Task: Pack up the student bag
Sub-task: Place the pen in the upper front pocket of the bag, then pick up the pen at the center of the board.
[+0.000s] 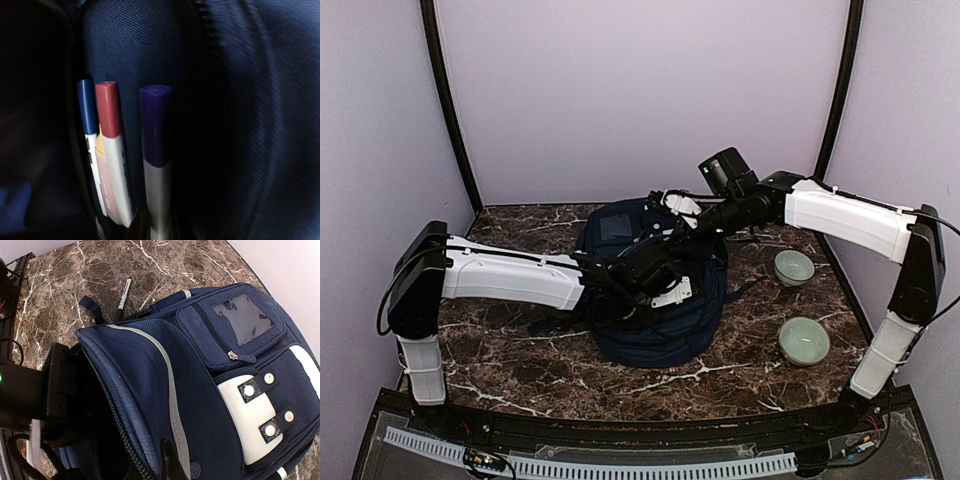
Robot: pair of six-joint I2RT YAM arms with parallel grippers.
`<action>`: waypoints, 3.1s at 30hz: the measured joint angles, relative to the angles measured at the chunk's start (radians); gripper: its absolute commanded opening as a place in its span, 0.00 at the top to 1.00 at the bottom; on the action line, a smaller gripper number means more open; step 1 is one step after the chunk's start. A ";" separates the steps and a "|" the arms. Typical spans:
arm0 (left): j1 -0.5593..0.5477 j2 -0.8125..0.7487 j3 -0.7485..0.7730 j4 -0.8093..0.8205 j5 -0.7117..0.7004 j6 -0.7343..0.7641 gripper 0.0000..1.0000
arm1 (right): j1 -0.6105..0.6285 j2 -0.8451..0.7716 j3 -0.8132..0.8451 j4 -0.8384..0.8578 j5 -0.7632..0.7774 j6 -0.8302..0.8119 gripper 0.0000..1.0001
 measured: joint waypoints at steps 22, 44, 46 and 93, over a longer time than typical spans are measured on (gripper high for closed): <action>0.070 0.102 0.032 0.203 -0.110 0.176 0.77 | -0.002 0.000 -0.004 0.005 -0.004 -0.002 1.00; -0.113 -0.111 -0.096 0.171 -0.196 0.068 0.70 | -0.003 0.000 -0.018 0.017 -0.014 -0.004 1.00; -0.150 -0.173 -0.137 0.148 -0.210 0.008 0.70 | -0.003 0.000 -0.019 0.017 -0.012 -0.005 1.00; 0.484 -0.317 -0.203 -0.440 0.181 -1.942 0.61 | -0.003 0.004 -0.031 0.024 -0.006 -0.023 1.00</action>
